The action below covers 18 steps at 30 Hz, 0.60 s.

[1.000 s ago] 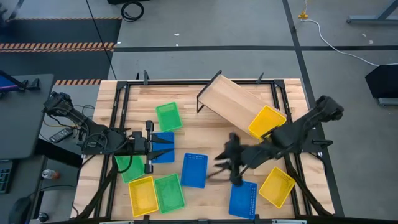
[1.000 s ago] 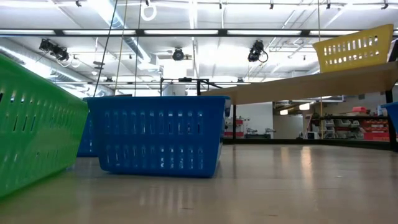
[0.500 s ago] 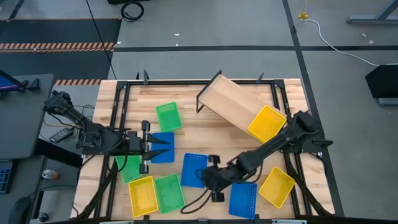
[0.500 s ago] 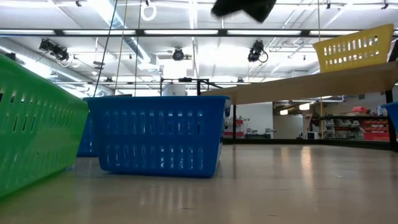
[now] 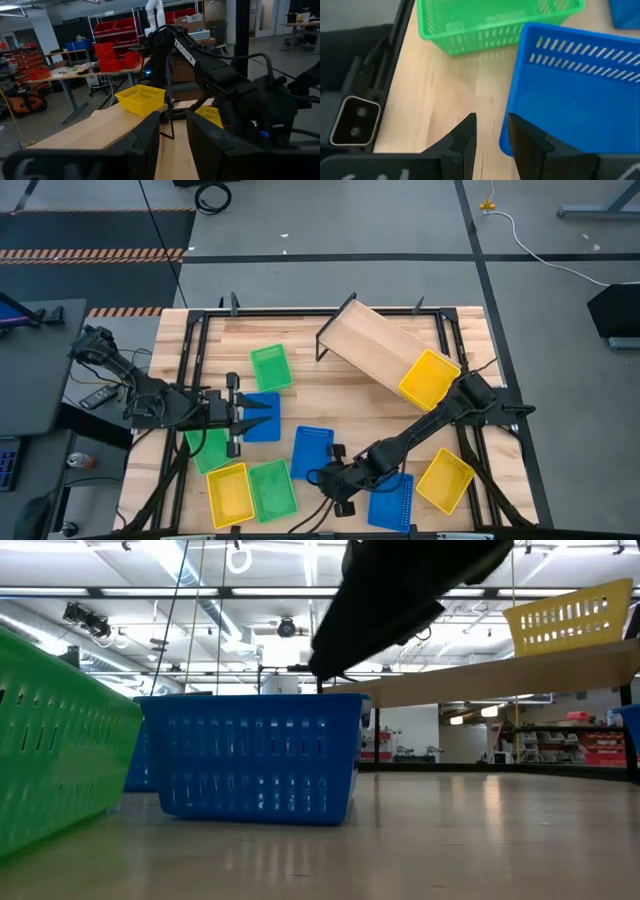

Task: Stack baskets on shelf by color
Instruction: Put the middle blue bin on the shelf

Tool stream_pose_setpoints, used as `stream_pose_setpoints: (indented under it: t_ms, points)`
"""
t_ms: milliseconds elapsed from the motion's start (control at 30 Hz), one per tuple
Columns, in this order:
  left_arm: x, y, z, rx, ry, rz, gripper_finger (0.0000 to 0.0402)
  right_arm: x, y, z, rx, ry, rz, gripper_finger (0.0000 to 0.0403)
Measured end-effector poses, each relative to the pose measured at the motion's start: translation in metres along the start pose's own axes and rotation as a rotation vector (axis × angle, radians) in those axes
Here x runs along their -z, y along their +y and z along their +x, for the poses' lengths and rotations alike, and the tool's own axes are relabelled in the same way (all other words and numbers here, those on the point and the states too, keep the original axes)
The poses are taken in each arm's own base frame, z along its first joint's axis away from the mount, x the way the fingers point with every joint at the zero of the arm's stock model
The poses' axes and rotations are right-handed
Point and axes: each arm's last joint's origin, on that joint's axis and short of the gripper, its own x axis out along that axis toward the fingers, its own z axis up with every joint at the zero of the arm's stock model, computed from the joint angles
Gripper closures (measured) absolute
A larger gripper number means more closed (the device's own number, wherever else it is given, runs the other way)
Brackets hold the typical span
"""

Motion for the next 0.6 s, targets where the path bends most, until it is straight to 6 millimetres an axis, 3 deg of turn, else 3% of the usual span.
stream_pose_setpoints:
  t_ms: [600]
  points:
    - [0.000, 0.000, 0.000, 0.000, 0.001, 0.000, 0.0297, 0.002, -0.012, 0.003, 0.073, 0.000, -0.009, 0.0257]
